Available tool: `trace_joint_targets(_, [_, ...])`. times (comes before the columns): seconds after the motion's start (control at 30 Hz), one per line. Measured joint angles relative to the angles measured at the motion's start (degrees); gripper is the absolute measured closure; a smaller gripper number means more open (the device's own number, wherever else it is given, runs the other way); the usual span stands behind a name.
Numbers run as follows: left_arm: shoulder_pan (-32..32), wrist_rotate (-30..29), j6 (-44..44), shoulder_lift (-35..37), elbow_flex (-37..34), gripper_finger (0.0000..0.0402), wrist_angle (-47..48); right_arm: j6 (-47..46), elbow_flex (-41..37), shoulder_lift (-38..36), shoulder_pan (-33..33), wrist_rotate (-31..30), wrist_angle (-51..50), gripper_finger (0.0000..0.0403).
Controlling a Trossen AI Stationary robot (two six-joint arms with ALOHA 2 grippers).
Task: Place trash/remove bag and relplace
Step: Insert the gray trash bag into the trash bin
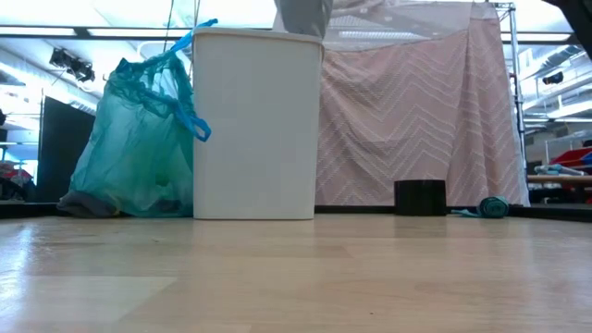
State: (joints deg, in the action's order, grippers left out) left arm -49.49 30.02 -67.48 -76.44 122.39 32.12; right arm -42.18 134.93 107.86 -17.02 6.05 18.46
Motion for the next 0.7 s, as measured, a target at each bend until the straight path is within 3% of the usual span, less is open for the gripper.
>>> trace_joint_targets(0.47, [-6.9, -1.1, 0.0, 1.9, 0.0, 0.0401, -2.5, -3.8, 0.1, -0.1, -1.5, 5.3, 5.5, 0.0403])
trace_joint_targets(0.7, [-10.2, -1.6, 1.7, 2.8, 0.0, 0.0401, -4.3, -3.9, 0.1, 4.4, -1.0, 4.7, 9.2, 0.0403])
